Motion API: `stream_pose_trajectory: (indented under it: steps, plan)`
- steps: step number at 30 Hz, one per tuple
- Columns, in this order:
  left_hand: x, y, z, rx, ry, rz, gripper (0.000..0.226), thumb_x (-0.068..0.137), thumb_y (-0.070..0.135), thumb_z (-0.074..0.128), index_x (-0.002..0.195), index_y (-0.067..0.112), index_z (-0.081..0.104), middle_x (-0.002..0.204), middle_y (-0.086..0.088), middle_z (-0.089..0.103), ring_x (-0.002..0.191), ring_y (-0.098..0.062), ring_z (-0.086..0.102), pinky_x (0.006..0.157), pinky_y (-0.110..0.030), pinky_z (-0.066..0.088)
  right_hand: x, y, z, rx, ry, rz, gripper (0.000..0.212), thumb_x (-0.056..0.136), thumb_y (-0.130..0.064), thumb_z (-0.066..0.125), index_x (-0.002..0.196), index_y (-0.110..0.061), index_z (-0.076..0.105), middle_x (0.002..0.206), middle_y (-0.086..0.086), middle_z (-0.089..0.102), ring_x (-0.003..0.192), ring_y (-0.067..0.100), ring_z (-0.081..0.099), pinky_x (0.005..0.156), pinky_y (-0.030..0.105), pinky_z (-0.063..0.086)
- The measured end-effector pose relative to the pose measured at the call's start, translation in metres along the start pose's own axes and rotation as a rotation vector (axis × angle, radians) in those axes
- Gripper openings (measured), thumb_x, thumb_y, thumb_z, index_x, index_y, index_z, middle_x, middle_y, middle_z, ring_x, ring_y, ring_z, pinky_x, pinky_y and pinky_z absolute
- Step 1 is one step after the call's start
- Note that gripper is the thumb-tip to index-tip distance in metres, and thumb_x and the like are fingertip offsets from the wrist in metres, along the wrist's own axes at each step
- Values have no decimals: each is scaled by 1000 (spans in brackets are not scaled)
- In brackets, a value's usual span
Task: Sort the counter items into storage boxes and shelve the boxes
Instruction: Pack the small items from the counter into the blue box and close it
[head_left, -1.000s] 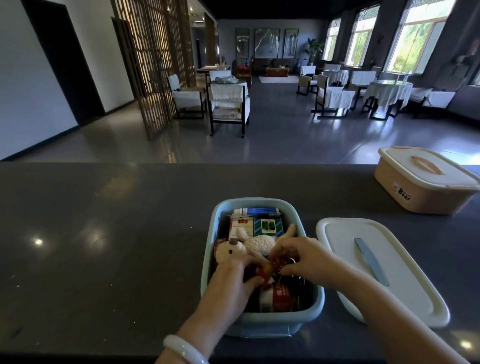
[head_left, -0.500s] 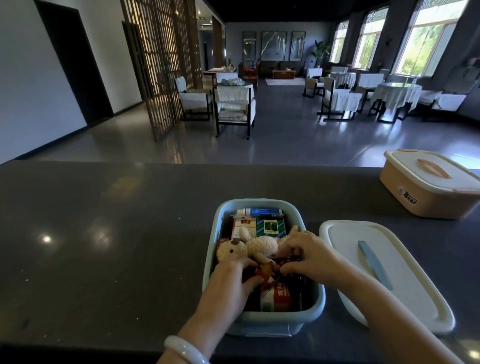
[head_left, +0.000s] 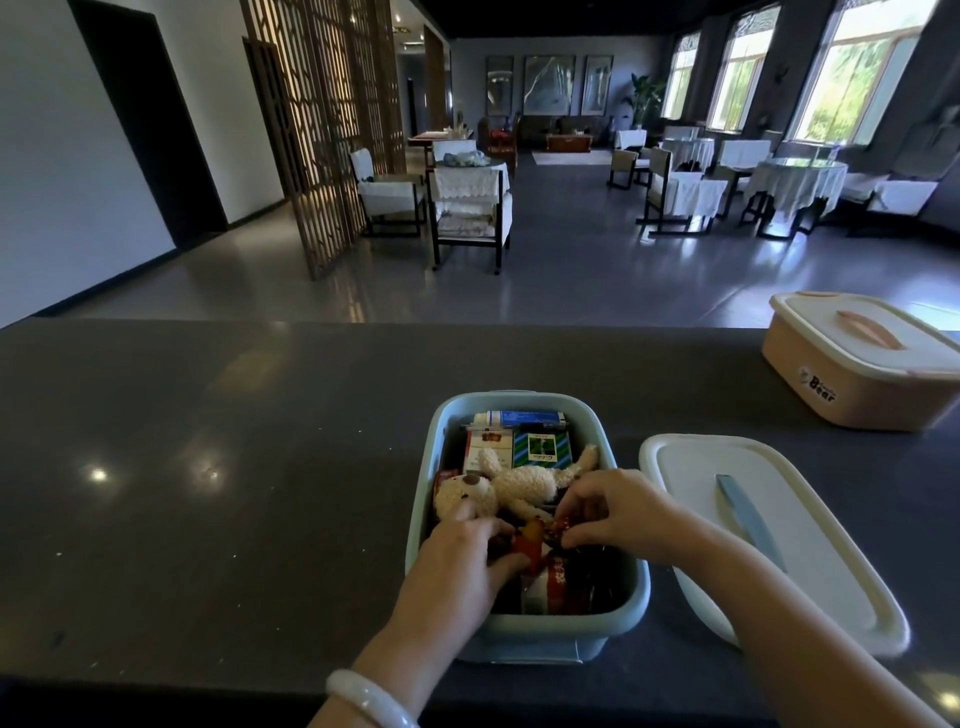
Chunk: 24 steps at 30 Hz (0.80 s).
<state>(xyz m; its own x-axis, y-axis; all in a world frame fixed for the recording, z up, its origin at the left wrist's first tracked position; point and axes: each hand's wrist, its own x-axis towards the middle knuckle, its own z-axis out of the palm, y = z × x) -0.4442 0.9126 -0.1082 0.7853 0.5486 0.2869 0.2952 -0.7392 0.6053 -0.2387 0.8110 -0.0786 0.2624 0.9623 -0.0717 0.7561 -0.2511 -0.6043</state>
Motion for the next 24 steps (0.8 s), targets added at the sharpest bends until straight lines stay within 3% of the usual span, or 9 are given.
stream_pose_trajectory:
  steps: [4,8,15,19,24]
  plan:
    - [0,1,0,19,-1,-7,33,83,43,69,113,31,68,103,24,44,89,10,47,78,0,36,0,4,4,-46,54,-33,19,73,-39,79,86,-44,66,85,-18,65,81,-11,58,68,7,47]
    - [1,3,-1,20,-9,-22,35,84,41,69,116,29,67,107,19,48,95,5,52,86,-11,44,-1,10,5,-60,97,-61,19,72,-41,79,89,-39,69,91,-21,62,86,-11,56,70,5,46]
    - [4,8,-9,13,-74,-16,31,86,38,68,115,30,67,117,19,51,104,3,54,92,-17,47,-4,7,5,-32,116,-45,20,74,-38,78,92,-37,69,96,-18,61,87,-4,59,75,13,51]
    - [8,9,-11,51,-88,47,28,87,40,65,114,32,65,117,26,45,107,9,48,88,-5,38,-8,5,-1,-42,194,-44,21,72,-35,80,92,-32,72,89,-21,58,88,-10,54,73,7,45]
    - [19,17,-12,154,-132,132,29,89,46,59,115,34,60,107,23,39,95,5,45,81,-13,42,-21,7,-12,-63,260,16,17,76,-32,78,91,-33,71,87,-17,59,82,-2,55,72,14,47]
